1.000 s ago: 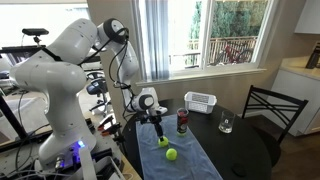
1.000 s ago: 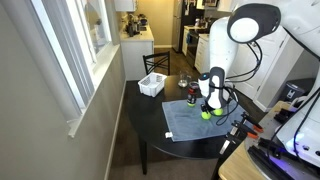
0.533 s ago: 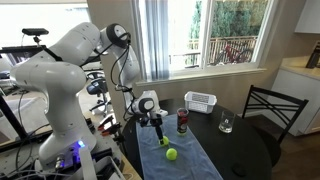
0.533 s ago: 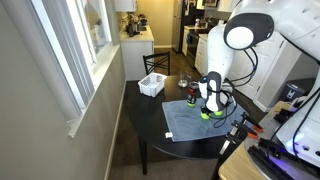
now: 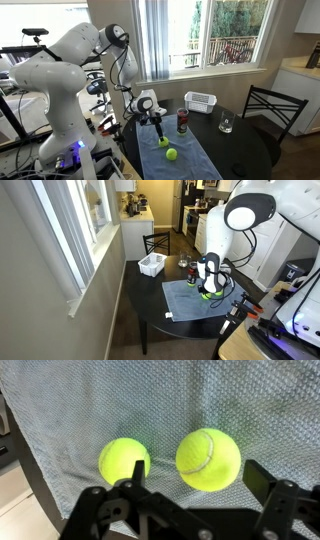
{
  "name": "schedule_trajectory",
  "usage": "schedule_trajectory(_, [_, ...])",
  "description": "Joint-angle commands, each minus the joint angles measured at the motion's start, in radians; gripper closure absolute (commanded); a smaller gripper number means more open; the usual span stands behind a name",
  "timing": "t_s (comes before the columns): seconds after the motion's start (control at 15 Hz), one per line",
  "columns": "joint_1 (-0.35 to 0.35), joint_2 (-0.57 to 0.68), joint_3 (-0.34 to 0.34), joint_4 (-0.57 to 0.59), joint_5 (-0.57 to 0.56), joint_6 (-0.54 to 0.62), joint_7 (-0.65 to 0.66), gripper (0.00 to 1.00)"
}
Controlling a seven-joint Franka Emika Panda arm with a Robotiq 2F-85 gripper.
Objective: Put one tennis ball in the black container.
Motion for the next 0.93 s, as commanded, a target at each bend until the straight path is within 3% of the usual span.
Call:
schedule_trajectory(0.0, [-0.003, 0.014, 0.01, 0.016, 0.045, -0.005, -0.033, 0.0])
schedule_trajectory(0.33, [-0.071, 0.058, 0.038, 0.095, 0.061, -0.01, -0.037, 0.0])
schedule_trajectory(0.87, [-0.097, 0.107, 0.041, 0.164, 0.062, -0.017, -0.033, 0.0])
